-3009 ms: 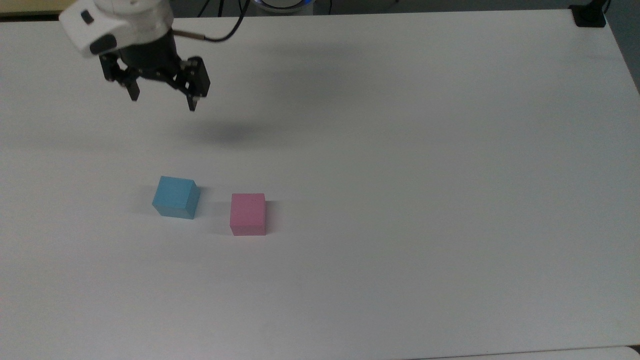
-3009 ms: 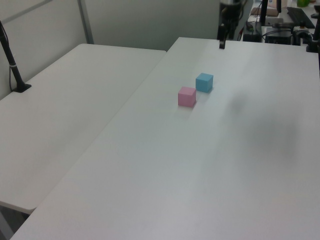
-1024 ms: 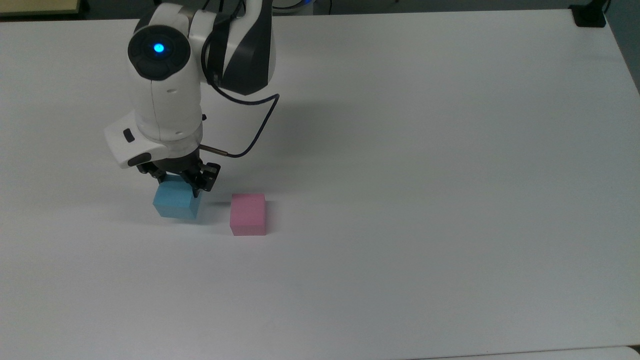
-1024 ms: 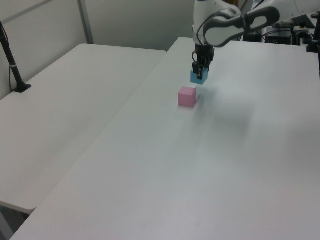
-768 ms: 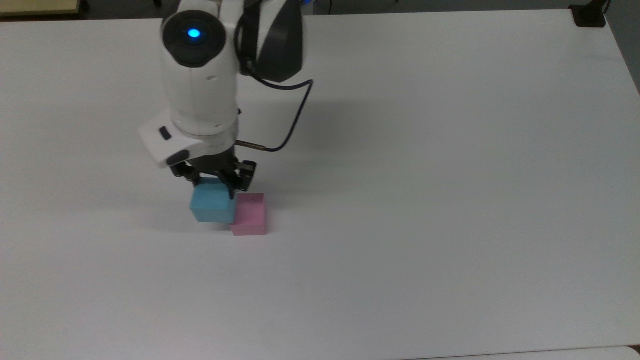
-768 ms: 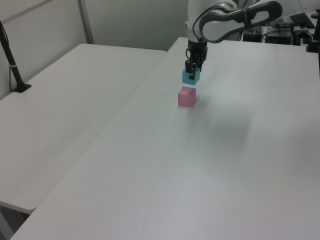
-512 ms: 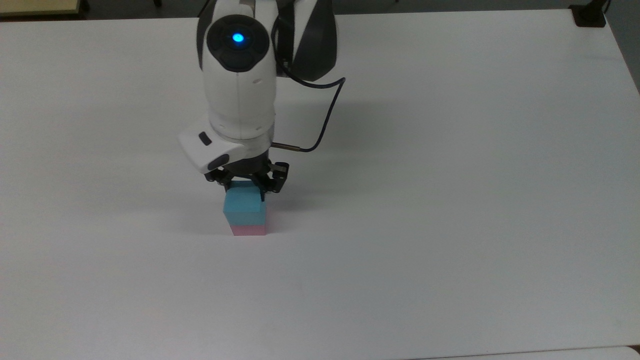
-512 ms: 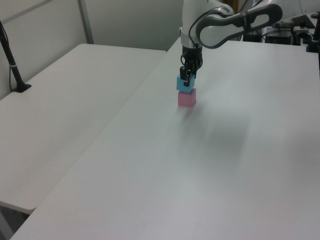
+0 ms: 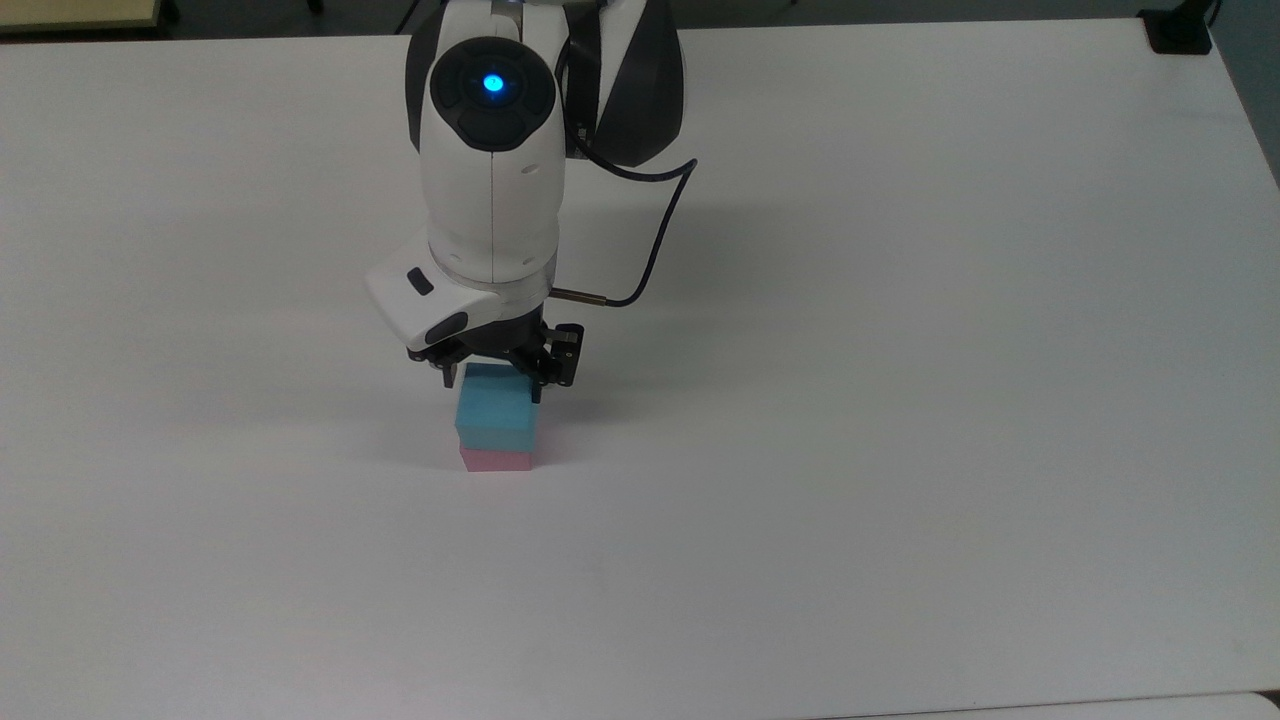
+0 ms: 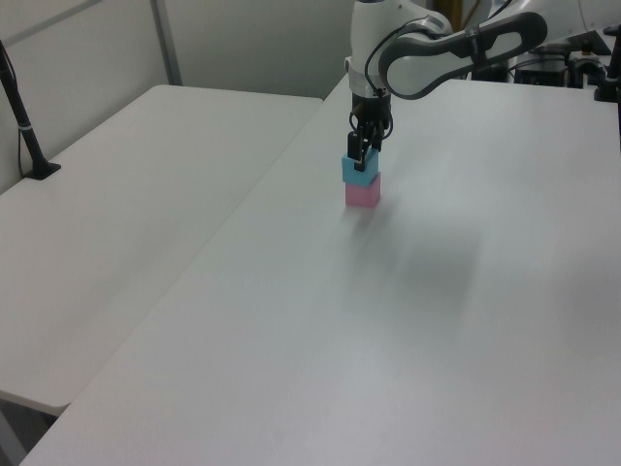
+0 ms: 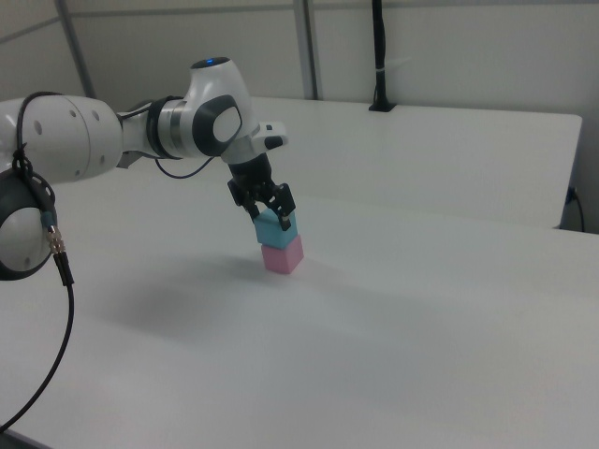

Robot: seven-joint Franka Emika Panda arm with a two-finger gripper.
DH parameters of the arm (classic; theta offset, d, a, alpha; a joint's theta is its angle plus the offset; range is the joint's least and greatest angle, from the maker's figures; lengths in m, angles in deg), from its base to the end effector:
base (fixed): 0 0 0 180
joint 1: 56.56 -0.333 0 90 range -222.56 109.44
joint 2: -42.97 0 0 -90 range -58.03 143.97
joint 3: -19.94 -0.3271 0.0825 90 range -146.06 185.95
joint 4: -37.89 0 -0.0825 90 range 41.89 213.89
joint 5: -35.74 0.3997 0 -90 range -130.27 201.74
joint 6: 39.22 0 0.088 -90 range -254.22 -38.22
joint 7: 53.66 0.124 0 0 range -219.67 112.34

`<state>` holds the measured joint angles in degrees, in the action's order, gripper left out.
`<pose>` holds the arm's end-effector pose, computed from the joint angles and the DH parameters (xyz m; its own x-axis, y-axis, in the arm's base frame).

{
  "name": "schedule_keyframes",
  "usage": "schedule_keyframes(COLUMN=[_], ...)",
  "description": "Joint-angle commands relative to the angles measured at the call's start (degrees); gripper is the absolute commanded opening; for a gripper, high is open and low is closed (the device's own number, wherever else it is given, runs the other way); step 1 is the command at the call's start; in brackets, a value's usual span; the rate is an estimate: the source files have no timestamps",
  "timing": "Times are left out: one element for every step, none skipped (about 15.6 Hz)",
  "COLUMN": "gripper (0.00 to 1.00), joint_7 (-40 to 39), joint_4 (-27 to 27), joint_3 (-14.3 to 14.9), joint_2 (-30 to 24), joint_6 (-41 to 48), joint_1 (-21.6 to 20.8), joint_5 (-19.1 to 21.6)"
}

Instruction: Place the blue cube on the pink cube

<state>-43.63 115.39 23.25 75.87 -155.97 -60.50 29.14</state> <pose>0.7516 0.0088 0.3886 0.9867 -0.0981 0.1294 -0.1136 -0.9865 0.1181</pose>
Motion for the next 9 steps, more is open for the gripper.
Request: schedule_keyframes(gripper=[1.00,1.00,1.00,1.00,1.00,1.00,1.00,1.00,1.00], joint_7=[0.43,0.43,0.43,0.43,0.43,0.43,0.43,0.77,0.34], joint_4=[0.82,0.73,0.73,0.81,0.82,0.90,1.25,2.21,3.96], joint_3=[0.38,0.38,0.38,0.38,0.30,0.29,0.21,0.12,0.12], joint_2=[-3.63,-4.51,-5.38,-6.70,-8.02,-9.42,-11.18,-13.46,-16.35], joint_6=[2.74,3.80,4.59,5.55,7.30,9.58,12.48,15.29,17.41], joint_1=[-0.72,-0.72,-0.72,-0.72,-0.63,-0.63,-0.81,-0.89,-0.98], joint_5=[-1.22,-1.22,-1.22,-1.05,-0.79,-0.61,-0.52,-0.43,-0.26])
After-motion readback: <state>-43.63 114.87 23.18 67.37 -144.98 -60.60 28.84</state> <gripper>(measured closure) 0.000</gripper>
